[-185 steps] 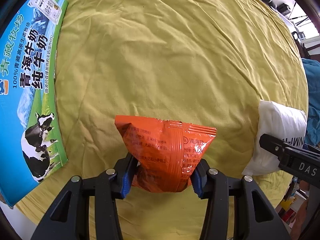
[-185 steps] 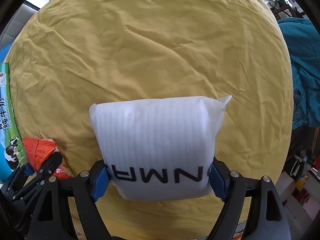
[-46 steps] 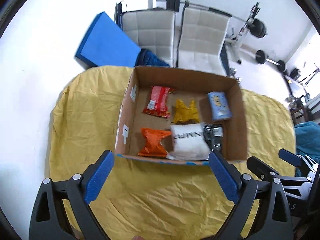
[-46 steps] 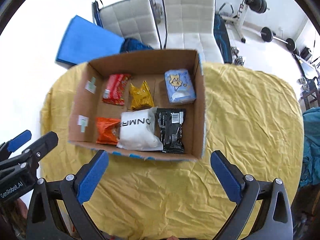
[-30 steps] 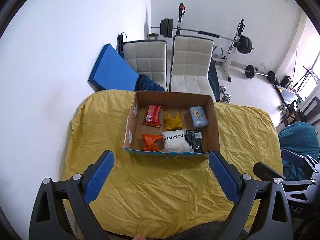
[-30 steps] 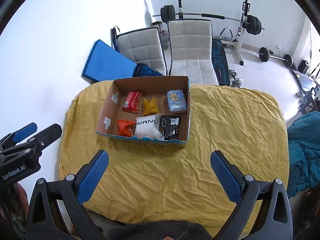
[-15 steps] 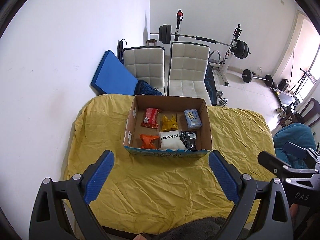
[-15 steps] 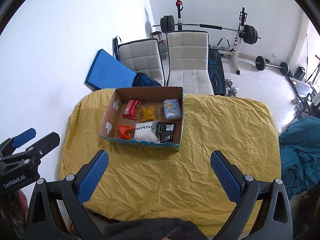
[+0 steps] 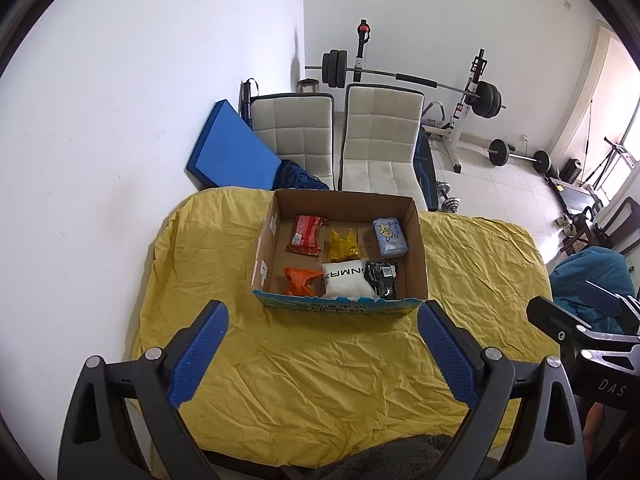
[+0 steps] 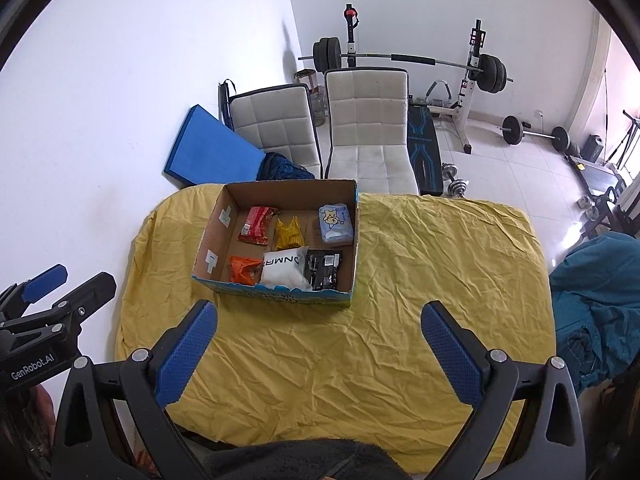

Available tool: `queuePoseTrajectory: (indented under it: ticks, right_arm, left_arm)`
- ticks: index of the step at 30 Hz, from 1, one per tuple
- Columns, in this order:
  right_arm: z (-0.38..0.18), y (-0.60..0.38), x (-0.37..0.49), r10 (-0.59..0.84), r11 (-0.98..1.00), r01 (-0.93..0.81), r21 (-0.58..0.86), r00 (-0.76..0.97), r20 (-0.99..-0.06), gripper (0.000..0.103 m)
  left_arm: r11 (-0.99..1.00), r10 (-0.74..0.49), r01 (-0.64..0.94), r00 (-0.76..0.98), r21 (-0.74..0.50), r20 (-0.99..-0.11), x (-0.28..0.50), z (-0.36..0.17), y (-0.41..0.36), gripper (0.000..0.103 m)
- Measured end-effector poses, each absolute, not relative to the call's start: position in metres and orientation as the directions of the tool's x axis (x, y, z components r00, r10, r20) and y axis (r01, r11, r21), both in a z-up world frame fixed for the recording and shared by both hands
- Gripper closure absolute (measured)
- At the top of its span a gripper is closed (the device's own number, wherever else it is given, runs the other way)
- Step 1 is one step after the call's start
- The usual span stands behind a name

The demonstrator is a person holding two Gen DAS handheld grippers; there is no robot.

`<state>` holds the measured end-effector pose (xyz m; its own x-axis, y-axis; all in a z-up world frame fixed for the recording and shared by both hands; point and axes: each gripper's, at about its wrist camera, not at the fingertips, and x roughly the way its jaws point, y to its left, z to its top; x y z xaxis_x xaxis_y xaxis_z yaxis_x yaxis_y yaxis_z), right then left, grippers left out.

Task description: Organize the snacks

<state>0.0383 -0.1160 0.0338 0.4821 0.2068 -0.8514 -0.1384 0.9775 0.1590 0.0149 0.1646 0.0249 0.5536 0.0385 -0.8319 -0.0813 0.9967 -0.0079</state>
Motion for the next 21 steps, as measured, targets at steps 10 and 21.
queuePoseTrajectory:
  ticks: [10, 21]
  right_arm:
    - [0.032, -0.116, 0.036, 0.188, 0.981, -0.129, 0.143, 0.486, -0.853, 0.000]
    - [0.028, -0.121, 0.034, 0.146, 0.989, -0.069, 0.129, 0.490, -0.859, 0.000]
  left_arm:
    - [0.996, 0.024, -0.090, 0.539, -0.029, -0.842, 0.012, 0.015, 0.164, 0.006]
    - [0.995, 0.011, -0.094, 0.533, -0.046, -0.846, 0.008, 0.010, 0.163, 0.006]
